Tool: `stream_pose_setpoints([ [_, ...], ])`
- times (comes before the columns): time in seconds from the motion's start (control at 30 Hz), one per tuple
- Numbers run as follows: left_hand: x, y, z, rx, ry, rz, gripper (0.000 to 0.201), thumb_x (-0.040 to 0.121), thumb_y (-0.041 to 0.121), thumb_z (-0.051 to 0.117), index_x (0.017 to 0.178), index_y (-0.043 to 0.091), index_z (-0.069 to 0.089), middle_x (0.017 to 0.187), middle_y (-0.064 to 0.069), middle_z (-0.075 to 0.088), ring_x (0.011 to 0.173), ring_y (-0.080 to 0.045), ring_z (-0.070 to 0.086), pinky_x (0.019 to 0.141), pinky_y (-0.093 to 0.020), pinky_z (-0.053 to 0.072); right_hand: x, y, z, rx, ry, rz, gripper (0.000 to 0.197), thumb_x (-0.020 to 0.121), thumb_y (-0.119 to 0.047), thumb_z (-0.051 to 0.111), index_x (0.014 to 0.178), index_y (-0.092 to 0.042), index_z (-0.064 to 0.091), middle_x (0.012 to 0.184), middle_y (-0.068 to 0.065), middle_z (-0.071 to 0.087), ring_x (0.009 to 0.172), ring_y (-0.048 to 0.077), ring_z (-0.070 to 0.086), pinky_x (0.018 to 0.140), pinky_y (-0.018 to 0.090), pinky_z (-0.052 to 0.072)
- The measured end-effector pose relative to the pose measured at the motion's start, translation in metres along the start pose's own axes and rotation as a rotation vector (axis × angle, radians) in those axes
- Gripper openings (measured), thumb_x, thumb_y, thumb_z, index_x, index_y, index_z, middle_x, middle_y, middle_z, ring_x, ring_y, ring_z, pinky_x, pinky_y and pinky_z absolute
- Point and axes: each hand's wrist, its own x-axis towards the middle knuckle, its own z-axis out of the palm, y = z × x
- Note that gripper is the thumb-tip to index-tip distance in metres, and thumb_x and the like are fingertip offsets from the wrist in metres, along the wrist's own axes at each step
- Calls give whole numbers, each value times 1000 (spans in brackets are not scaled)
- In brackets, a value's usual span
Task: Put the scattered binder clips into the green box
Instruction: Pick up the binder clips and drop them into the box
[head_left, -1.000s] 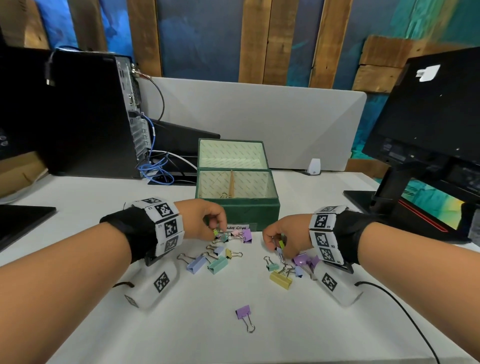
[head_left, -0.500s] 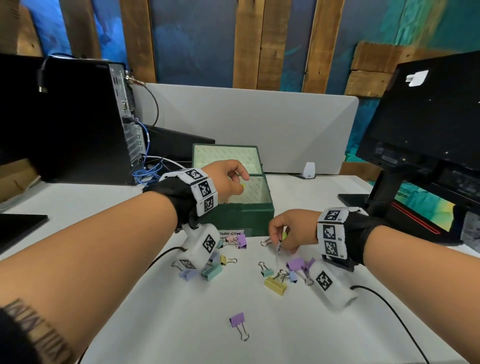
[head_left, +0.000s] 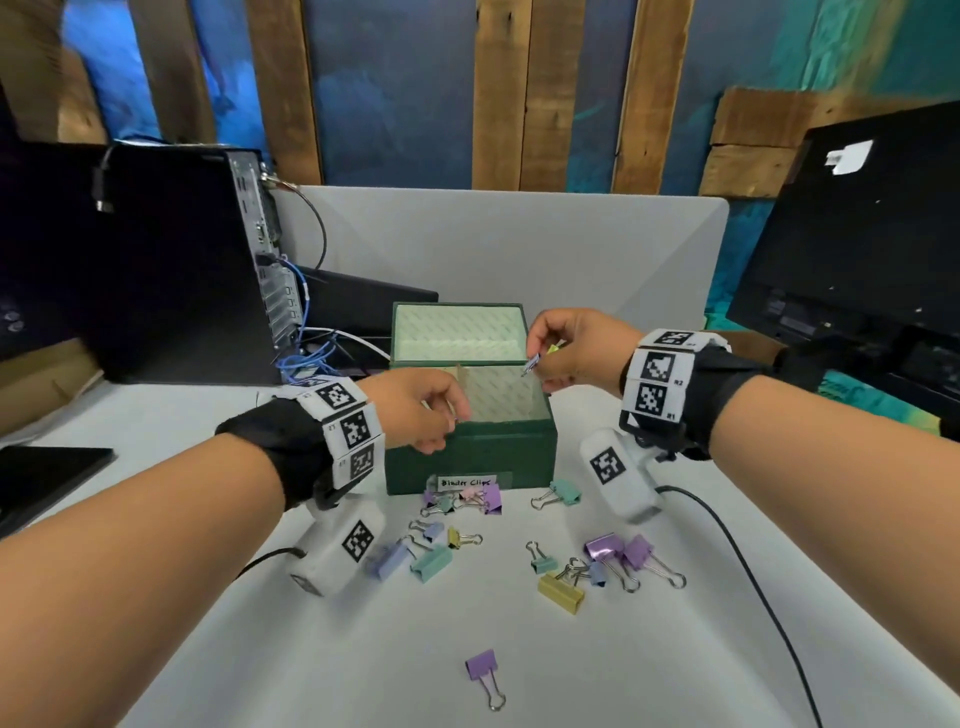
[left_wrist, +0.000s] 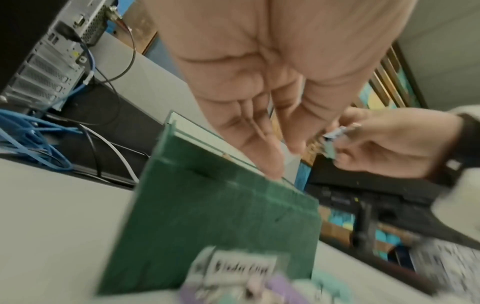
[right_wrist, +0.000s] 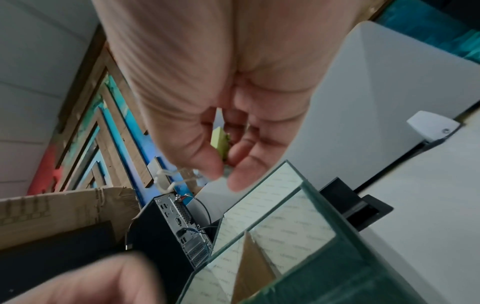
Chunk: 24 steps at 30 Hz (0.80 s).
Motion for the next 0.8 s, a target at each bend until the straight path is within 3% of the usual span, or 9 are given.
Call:
stream_pose_setpoints([
  [0.1,-16,-11,4,232,-153,-61,26,81,2,56,84,27,62,80,2,63,68,-12,61,75,-27,56,10,-6,10,-24,82,-17,28,78,8,62,70,-18,57,74,-1,55,57,12,61,74,31,60],
  [0.17,-24,-17,7,414,-207,-70,23,79,9,62,91,28,63,79,8,60,65,-6,54,69,-19,49,16,-7,17,-85,122,-16,27,79,4,64,70,-20,57,75,0,57,55,8,62,64,21,58],
  [0.27,-34,-24,12,522,-248,-85,32,76,20,69,106,31,63,85,14,56,70,-3,51,66,-15,42,20,-2,26,-179,23,48,20,81,-1,64,86,-20,62,92,3,61,69,13,60,76,27,56],
  [0.37,-37,-30,18,550,-266,-72,36,79,22,66,112,33,60,98,13,54,70,2,48,68,-14,41,14,2,30,-270,-21,29,26,84,-4,61,106,-18,64,113,1,61,92,14,60,85,25,52],
  [0.47,-38,-29,22,609,-301,-30,41,84,13,57,117,37,58,108,10,55,79,-3,50,78,-18,46,-5,-4,31,-358,14,-69,22,86,-9,60,102,-23,64,107,-6,60,82,7,57,72,14,45],
  [0.53,-34,-26,22,665,-338,18,51,85,4,50,122,38,56,118,7,54,90,-7,51,85,-20,46,-23,-7,30,-436,-84,-91,20,86,-12,59,97,-27,65,96,-13,60,76,1,55,65,10,41],
  [0.63,-31,-19,22,678,-428,72,57,84,-2,46,127,36,54,124,3,52,95,-9,51,73,-8,42,-49,-2,34,-546,-404,-55,24,87,-10,57,95,-30,68,90,-15,63,74,-5,54,75,13,43],
  [0.7,-31,-18,27,685,-440,94,55,85,1,48,125,37,57,126,4,54,99,-12,54,78,-12,44,-63,6,37,-627,-547,-21,31,87,-6,54,99,-29,70,96,-14,63,75,-6,53,80,16,44],
  [0.8,-33,-20,35,702,-421,117,49,87,6,53,121,41,58,108,10,54,93,-7,50,81,-16,42,-75,16,38,-674,-641,53,41,84,-1,50,104,-31,70,104,-10,62,80,4,53,85,25,48],
])
